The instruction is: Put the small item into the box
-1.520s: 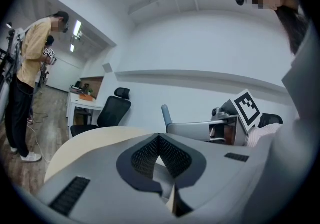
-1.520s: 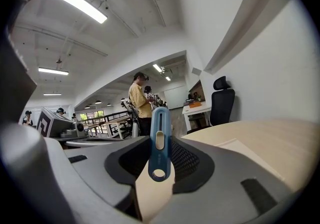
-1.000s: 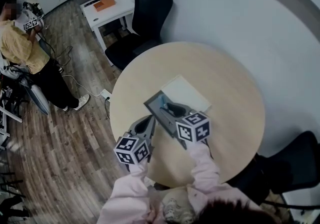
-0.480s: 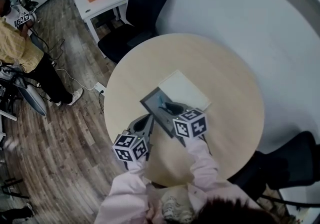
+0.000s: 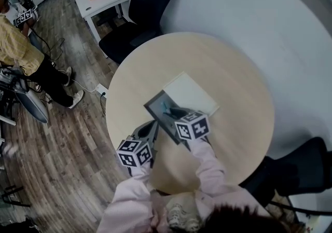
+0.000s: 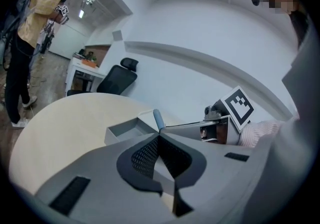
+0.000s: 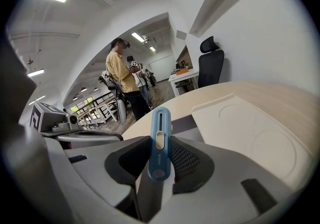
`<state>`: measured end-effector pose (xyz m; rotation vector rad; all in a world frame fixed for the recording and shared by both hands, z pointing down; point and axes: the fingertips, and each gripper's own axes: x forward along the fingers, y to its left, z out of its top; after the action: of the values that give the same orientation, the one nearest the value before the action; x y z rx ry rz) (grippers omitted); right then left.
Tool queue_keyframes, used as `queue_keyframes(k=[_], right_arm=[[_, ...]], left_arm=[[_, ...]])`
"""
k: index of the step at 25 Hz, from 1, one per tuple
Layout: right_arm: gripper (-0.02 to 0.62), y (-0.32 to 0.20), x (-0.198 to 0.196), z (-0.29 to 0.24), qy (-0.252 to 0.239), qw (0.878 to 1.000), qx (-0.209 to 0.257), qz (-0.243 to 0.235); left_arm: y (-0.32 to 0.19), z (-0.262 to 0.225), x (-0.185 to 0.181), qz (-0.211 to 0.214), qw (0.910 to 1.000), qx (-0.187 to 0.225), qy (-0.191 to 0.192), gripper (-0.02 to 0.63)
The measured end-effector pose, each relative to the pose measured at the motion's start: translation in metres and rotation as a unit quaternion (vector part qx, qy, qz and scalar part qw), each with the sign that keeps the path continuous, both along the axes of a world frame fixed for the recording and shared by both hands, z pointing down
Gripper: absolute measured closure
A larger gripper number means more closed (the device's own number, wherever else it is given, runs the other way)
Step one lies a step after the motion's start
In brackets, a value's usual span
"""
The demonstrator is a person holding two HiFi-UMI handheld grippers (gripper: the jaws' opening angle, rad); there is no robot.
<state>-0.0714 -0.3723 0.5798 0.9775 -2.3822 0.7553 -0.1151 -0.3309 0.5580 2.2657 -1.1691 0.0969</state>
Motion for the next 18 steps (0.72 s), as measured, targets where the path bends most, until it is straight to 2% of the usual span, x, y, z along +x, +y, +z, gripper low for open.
queue_keyframes(k=[18], right_arm=[[0.469,-0.001,0.006,0.049,0.065,0.996,-0.06,-0.008]], left_arm=[[0.003,0.022,0.005,0.005,0.9989,-0.042,0.023,0.595]])
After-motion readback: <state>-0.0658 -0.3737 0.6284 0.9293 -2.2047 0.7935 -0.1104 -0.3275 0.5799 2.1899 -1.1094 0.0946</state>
